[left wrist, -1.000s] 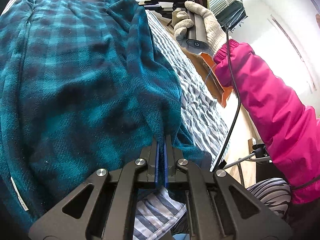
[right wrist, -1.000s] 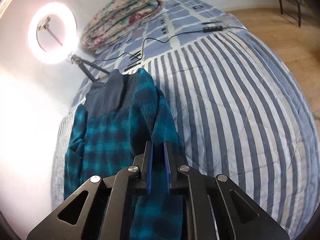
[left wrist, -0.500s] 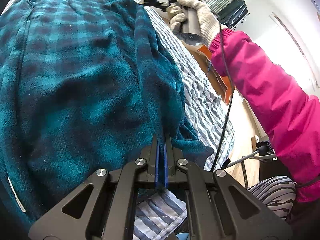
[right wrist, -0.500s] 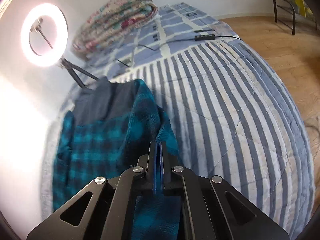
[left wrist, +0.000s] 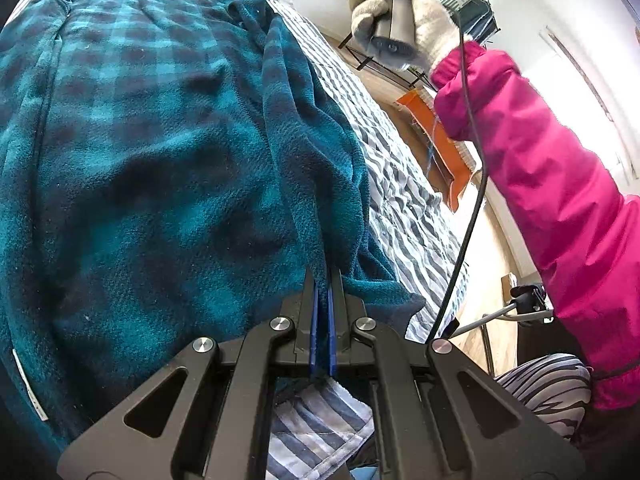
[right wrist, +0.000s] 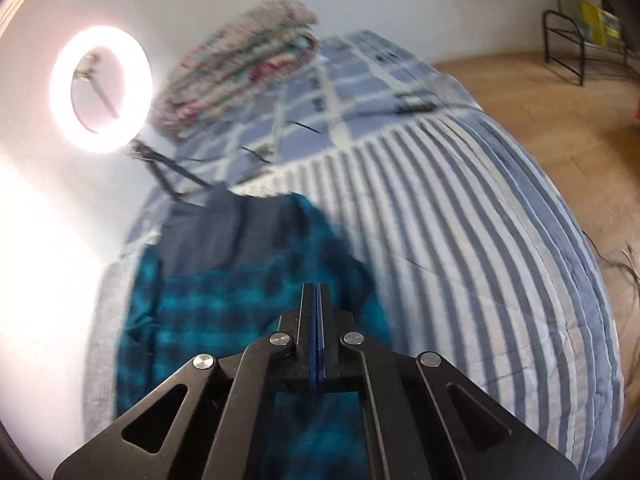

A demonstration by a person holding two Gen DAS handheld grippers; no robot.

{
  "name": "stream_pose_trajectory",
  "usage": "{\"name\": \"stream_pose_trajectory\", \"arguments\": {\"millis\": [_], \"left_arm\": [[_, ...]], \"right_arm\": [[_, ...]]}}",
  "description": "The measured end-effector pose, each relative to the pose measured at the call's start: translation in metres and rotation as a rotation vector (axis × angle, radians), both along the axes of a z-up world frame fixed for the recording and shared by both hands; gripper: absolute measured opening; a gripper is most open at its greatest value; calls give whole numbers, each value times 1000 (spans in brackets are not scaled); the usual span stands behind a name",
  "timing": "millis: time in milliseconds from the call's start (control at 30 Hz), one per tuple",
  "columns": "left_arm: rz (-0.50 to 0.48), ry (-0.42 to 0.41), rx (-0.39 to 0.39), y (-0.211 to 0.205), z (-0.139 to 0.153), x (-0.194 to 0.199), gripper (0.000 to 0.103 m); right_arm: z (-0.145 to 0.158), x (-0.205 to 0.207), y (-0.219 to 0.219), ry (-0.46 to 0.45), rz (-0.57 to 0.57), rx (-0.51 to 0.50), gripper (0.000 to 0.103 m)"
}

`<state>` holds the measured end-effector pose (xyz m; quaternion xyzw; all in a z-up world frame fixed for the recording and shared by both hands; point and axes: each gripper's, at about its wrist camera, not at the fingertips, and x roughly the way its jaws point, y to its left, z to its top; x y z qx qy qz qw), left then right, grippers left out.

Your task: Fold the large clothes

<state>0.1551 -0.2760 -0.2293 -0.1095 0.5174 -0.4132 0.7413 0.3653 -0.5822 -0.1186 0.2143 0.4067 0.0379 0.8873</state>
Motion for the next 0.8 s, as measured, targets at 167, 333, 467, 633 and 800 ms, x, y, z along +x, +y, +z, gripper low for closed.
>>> {"name": "stream_pose_trajectory", "arguments": {"millis": [167,333,467,633,800], "left_arm": [[1,-7,-1,1,3,-2,1],[2,-5,1,2,2,-2,1],[9,0,2,3,0,1,1],[10,5,-2,5,-1,2,1],[4,8,-8,4,-1,-1,1]], "right_arm": [[2,12,17,39,48,-102,6],[-43,21,-2,165,-41,-106,34],[-72,18,-21,205,-84,15,15],[-54,1,-24,120,-84,127,7],[-14,-3,15,46,4,55,6]]}}
